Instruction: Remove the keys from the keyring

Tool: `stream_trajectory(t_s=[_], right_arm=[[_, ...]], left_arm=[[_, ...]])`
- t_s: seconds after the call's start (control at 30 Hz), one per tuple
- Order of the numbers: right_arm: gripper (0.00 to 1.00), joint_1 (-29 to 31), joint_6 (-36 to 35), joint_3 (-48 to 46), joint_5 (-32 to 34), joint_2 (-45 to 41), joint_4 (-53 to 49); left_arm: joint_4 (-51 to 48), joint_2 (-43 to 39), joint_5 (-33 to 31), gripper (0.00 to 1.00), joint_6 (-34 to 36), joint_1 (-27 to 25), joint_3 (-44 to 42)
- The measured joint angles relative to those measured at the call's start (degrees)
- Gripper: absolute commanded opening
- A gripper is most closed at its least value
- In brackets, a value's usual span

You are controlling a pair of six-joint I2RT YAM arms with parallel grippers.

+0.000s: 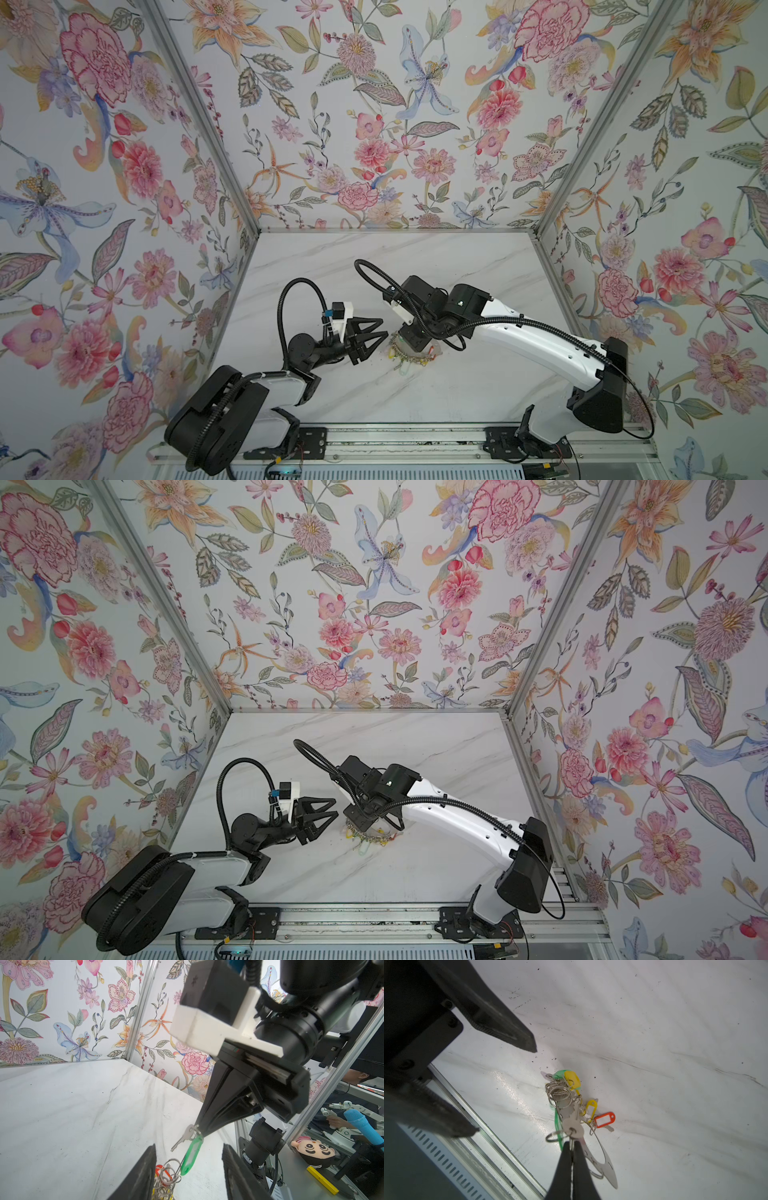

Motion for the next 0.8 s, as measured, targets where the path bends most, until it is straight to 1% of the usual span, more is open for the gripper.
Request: stream_trajectory(t_s=[0.2, 0.27, 0.37, 0.4, 0.5, 0.57, 0.63, 0.8], right_arm=[[0.0, 1.11, -0.59, 0.02, -1.25, -0.11, 0.04], [0.0, 1.38, -0.61, 0.02, -1.22, -0.22, 0.04], [0.0, 1.42, -0.59, 0.0, -1.18, -0.24, 0.09], [0.0, 1.42, -0.59, 0.0, -1.11, -0.24, 0.09], [0.0, 1.42, -0.59, 0.0, -0.68, -0.46, 0.13], [0.0, 1.53, -0.59, 0.0, -0.48, -0.66, 0.22], [0.0, 1.68, -0.59, 0.0, -0.24, -0.74, 0.26], [0.0, 1.7, -0.59, -0.02, 0.37, -0.94, 0.42]], left_arm=[[1.16, 5.22, 0.07, 0.52, -0.46, -2.89, 4.46], [1.73, 6.58, 0.04, 0.5, -1.31, -3.78, 4.94], [1.88, 7.48, 0.04, 0.43, -2.14, -4.09, 4.94], [1.88, 7.5, 0.07, 0.4, -2.21, -4.11, 4.94], [1.75, 7.48, 0.02, 0.29, -1.66, -4.26, 4.94], [1.33, 7.17, -0.04, 0.28, -1.38, -4.48, 4.94], [0.24, 6.19, -0.24, 0.25, -0.79, -4.79, 4.96], [-5.11, 2.03, -1.51, 0.24, 2.91, -5.97, 5.22]])
